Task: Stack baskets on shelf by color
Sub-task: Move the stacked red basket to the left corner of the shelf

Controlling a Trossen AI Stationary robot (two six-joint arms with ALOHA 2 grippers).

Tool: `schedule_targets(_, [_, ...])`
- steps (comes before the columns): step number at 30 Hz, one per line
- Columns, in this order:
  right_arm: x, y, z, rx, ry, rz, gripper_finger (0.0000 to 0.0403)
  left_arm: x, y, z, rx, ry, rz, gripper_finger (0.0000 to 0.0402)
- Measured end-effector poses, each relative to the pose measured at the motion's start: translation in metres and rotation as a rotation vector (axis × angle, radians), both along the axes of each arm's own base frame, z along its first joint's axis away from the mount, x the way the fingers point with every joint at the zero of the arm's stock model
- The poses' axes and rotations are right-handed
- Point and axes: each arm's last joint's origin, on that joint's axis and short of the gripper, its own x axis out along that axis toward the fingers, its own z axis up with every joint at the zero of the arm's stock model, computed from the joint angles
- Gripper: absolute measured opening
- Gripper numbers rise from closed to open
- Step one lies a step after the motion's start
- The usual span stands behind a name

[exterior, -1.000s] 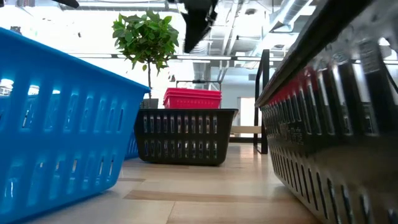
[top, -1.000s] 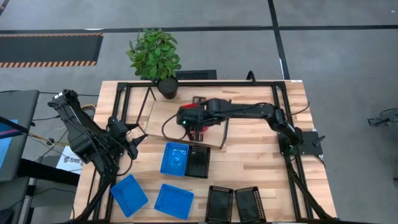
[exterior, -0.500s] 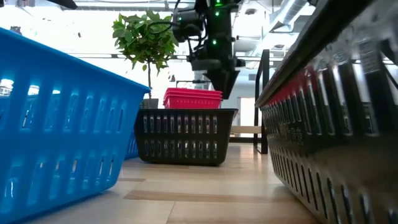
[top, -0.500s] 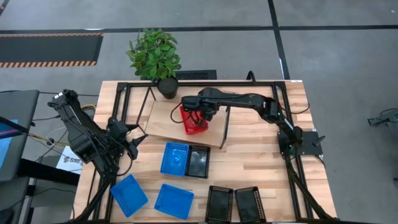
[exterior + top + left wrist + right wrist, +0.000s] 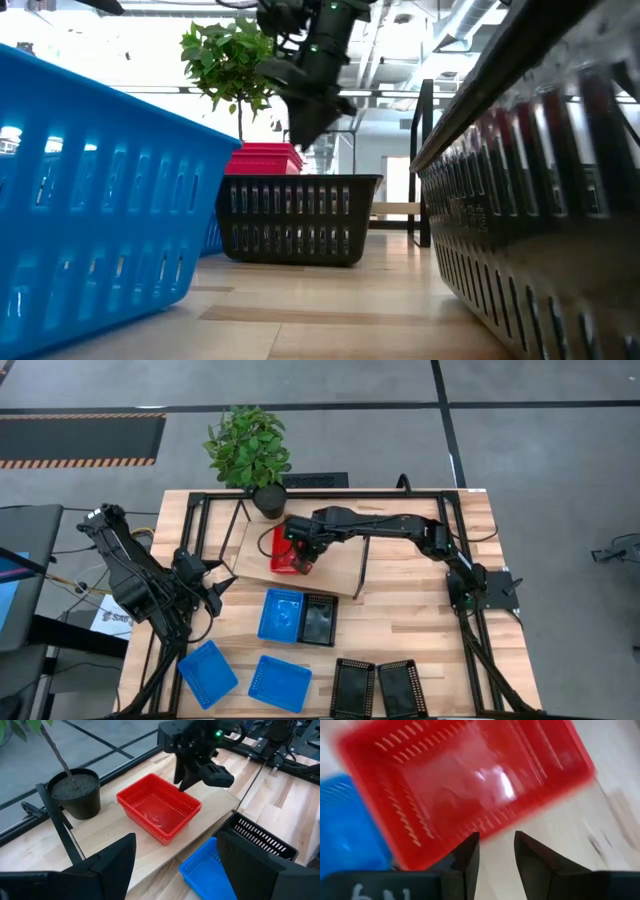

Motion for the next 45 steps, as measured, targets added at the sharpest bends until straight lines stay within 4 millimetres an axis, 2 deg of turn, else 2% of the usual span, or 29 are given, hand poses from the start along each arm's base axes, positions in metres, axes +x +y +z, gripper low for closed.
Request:
schedule_targets(8, [0.021,-0.009,0.014,-0.047,-0.259,0.029,0.0131,0.0,0.0,0.0,-0.008,-0.005,0.005,0.0265])
schedule_targets(12, [0.006,0.0,0.034,-0.008,-0.194,-0.026,0.0122,0.0,0.0,0.0,-0.008,-0.005,0.005,0.0265])
schedule_targets(14, [-0.005,0.009,0.038,-0.004,-0.086,-0.066,0.0115,0.0,0.0,0.0,-0.008,-0.006,0.005,0.0265])
schedule_targets(17, [-0.012,0.021,0.024,-0.001,0.056,-0.084,0.0103,0.0,0.0,0.0,-0.008,-0.006,0.005,0.0265])
schedule_targets(22, [-0.008,0.029,-0.018,-0.002,0.219,-0.088,0.009,0.0,0.0,0.0,-0.007,-0.007,0.006,0.0265])
schedule_targets(29, [0.015,0.019,-0.054,-0.004,0.167,-0.067,0.0077,0.0,0.0,0.0,-0.006,-0.007,0.005,0.0265])
schedule_targets(42, [0.044,0.009,-0.042,-0.077,-0.141,0.029,0.0074,0.0,0.0,0.0,-0.004,-0.016,0.009,0.0265])
schedule_targets(45, [0.051,0.005,-0.047,-0.094,-0.189,0.044,0.0074,0.0,0.0,0.0,-0.005,-0.017,0.009,0.0265])
